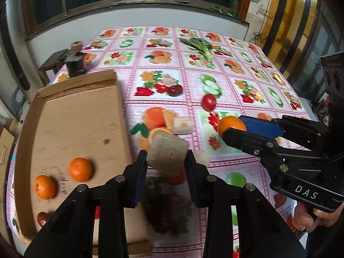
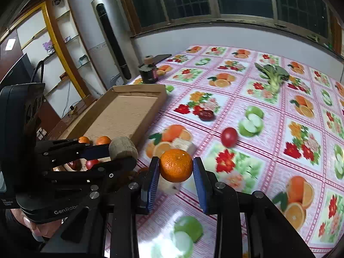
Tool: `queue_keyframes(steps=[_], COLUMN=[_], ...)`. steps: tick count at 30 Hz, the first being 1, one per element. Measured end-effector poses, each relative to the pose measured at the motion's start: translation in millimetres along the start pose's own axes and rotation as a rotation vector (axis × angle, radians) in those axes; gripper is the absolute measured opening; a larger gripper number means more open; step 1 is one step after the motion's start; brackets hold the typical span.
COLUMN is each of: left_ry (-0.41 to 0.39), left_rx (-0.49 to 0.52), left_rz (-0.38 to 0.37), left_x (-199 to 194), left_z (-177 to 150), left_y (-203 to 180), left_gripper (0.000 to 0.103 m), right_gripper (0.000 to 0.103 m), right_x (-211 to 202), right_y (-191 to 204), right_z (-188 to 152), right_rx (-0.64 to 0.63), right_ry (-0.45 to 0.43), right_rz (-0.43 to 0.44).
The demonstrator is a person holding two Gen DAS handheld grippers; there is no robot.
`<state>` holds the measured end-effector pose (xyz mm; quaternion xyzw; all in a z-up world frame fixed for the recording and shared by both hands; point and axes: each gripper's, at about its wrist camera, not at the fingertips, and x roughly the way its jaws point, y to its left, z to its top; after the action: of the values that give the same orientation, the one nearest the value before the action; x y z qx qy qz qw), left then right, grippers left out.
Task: Organize fruits
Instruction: 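Carry the root piece and orange over the cardboard box, then release the root piece and orange into the box with both tools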
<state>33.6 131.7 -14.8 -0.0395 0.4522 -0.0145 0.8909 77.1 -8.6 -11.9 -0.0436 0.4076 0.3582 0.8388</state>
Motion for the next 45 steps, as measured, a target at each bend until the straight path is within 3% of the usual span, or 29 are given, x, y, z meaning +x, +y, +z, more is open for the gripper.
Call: queue_keyframes(steps=[19, 30, 38, 45], left_ry=[-0.014, 0.039, 0.108, 0.128], left_rx=[-0.133, -0.257, -0.286, -0.292], left_rz=[0.072, 0.180, 0.198, 0.211], left_x=[-8, 5, 27, 34], left_z=[2, 6, 0, -3], left_y=[79, 158, 172, 174], left_gripper=[0.032, 0.032, 0.032, 0.033], right_gripper=[0.032, 0.032, 0.032, 0.037], right_x=[38, 111, 158, 166], right_y=[56, 114, 125, 127], right_z=[36, 65, 61, 59], right_rx=[-0.097, -0.204, -0.234, -0.247], right_ry=[0.016, 0.079, 0.166, 0.176], right_rz=[0.080, 0.128, 0.131, 0.127])
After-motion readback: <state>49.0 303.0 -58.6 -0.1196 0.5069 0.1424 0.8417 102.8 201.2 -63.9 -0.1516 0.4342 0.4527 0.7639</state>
